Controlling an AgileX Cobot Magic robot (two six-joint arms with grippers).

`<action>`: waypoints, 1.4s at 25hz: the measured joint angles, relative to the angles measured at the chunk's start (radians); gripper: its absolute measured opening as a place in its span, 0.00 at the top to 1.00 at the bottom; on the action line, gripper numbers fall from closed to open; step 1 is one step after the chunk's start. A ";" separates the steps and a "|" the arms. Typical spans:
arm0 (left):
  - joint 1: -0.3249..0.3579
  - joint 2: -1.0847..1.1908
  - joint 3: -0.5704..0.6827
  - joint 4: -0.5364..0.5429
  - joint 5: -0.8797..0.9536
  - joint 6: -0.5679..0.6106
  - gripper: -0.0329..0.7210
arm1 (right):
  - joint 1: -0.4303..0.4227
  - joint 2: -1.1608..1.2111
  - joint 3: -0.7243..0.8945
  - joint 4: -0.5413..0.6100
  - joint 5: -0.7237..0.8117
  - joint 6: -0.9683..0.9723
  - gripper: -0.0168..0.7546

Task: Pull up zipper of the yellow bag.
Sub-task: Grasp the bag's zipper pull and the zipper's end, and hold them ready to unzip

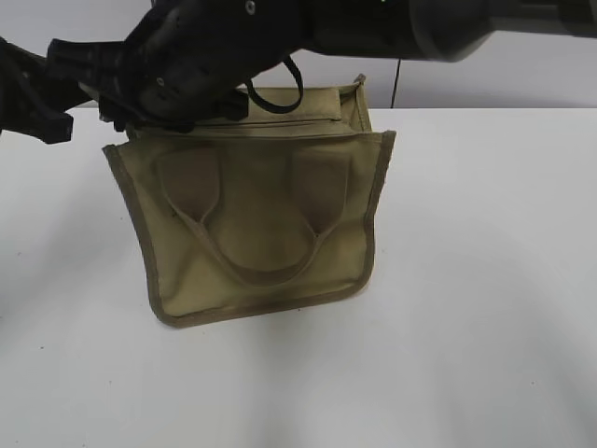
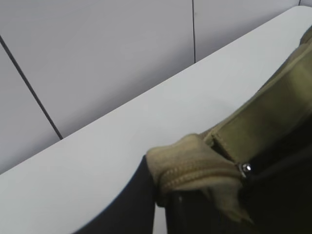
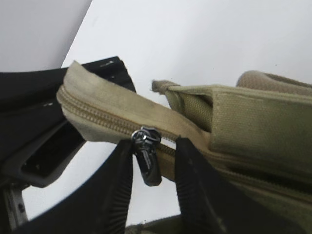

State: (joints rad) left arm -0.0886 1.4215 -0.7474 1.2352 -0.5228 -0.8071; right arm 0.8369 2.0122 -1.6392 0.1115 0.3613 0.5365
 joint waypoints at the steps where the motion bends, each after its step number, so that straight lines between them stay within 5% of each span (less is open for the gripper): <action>1: 0.000 0.000 0.000 0.000 -0.006 0.000 0.95 | 0.000 0.000 0.000 0.000 -0.001 0.014 0.69; 7: 0.000 0.000 0.000 0.001 -0.024 -0.024 0.95 | 0.000 0.022 0.000 0.000 -0.013 0.076 0.71; 19: -0.001 -0.008 0.000 0.007 -0.015 -0.029 0.95 | 0.000 0.018 0.000 0.000 -0.008 0.065 0.98; 35: -0.005 -0.009 0.000 0.006 0.109 -0.068 0.95 | -0.014 -0.075 0.000 0.004 0.151 -0.075 0.99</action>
State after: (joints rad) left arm -0.0936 1.4125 -0.7474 1.2415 -0.4137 -0.8755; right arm 0.8232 1.9375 -1.6392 0.1152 0.5126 0.4611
